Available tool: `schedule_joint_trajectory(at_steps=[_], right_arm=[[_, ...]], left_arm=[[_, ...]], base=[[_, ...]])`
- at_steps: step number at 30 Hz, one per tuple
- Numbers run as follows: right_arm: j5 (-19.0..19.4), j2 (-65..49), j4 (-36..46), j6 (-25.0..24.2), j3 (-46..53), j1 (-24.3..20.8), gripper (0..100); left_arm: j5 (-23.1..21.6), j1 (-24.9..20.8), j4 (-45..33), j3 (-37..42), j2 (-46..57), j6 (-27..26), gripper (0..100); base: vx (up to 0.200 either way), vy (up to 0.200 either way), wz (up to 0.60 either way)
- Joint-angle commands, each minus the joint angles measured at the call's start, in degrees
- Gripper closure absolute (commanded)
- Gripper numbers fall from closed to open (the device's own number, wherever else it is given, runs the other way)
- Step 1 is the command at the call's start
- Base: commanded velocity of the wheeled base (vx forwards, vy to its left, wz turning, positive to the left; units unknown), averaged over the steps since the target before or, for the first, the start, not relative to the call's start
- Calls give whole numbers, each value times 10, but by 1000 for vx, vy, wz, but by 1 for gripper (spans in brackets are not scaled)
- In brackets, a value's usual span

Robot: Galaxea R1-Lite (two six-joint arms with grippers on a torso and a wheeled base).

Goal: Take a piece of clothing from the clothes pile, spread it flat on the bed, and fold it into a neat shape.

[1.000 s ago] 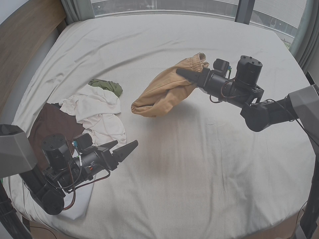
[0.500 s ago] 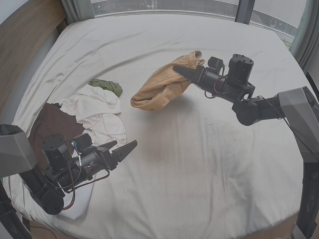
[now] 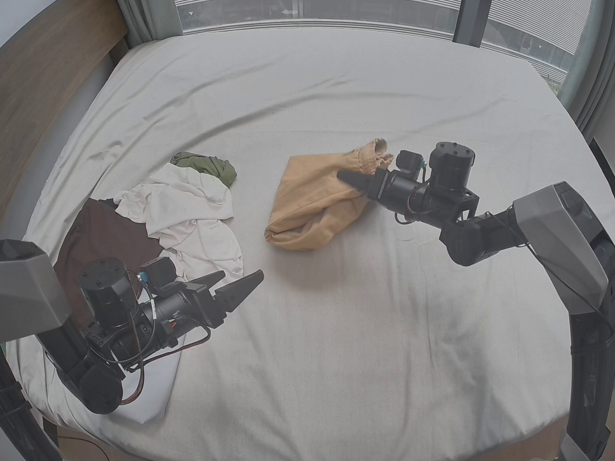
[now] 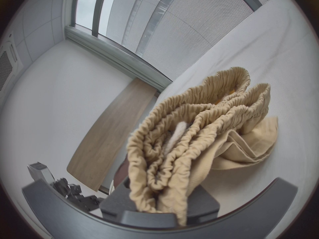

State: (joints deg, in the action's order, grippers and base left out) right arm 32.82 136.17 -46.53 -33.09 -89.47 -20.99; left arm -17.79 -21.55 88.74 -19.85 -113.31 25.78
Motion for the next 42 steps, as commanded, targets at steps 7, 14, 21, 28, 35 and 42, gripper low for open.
schedule_joint_trajectory(at_steps=[7, 14, 21, 28, 35, 42], right_arm=[[-13, -1, -41, 26, 113, 16, 100], [-21, 4, -70, 28, 151, 25, 100], [-20, 4, -80, 31, 163, 27, 100], [-35, -1, -95, 33, 187, 27, 0], [-49, -65, -98, 72, 300, 45, 0], [-57, -139, -158, 87, 387, 51, 0]], left_arm=[[0, 2, -1, -3, 0, 1, 0], [-1, 2, -1, -5, -1, 1, 0], [-1, 2, -1, -5, -1, 1, 0], [-1, 2, 0, -5, -1, 1, 0], [-1, 2, 0, -5, 0, 1, 0], [-1, 2, -1, -5, 16, 3, 0]], base=[[0, 0, 0], [0, 0, 0], [0, 0, 0], [0, 0, 0], [0, 0, 0], [0, 0, 0]])
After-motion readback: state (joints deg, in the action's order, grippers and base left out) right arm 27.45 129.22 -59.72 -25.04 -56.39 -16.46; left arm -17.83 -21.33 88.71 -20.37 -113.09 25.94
